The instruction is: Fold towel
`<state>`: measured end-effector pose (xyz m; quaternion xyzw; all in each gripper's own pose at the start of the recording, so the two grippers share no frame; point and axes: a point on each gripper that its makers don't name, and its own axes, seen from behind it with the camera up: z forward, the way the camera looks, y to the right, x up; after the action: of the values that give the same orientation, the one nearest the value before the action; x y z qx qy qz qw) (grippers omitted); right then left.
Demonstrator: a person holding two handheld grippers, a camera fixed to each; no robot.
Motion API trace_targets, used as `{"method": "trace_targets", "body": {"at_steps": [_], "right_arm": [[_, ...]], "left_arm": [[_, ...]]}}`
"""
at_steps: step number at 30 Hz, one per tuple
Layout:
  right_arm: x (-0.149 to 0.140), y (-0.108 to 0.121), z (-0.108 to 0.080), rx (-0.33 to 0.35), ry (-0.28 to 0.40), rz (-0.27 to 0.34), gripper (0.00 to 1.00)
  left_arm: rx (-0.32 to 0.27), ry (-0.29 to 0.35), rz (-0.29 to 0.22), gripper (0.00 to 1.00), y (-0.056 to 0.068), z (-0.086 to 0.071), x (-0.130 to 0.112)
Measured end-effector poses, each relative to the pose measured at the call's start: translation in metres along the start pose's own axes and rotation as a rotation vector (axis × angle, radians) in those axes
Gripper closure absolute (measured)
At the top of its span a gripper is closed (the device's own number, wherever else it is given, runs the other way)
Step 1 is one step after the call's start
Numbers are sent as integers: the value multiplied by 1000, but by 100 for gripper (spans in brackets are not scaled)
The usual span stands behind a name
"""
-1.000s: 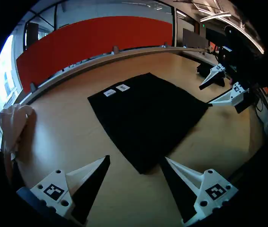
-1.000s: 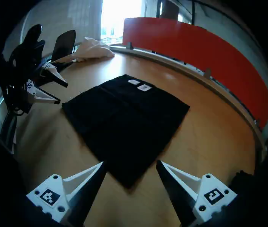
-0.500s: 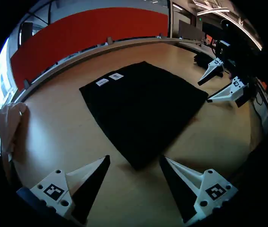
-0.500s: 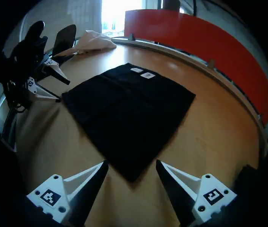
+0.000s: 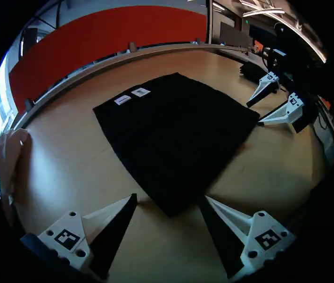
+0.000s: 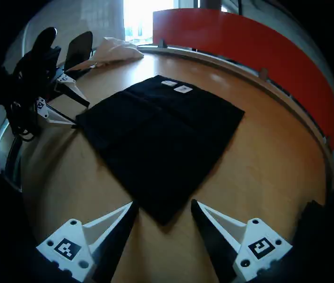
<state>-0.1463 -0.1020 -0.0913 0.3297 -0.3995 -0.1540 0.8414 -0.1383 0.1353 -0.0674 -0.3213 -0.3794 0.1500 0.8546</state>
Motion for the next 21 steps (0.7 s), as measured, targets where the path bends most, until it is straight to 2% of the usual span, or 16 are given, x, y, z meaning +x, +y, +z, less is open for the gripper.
{"method": "trace_targets", "body": {"at_steps": [5,11,18,21], "right_arm": [[-1,0,0,2,2,3,20],[0,-1,1,7,2,-1,34],[1,-2,-1,15,4,0,44],[1,-1,-1,14,5,11,54]], "left_arm": [[-9,0,-6,9,1,1,0],[-17,2,0,19,5,1,0],[-16,-5,-3,31,7,1,0],[-8,-8,-13,41,5,1,0]]}}
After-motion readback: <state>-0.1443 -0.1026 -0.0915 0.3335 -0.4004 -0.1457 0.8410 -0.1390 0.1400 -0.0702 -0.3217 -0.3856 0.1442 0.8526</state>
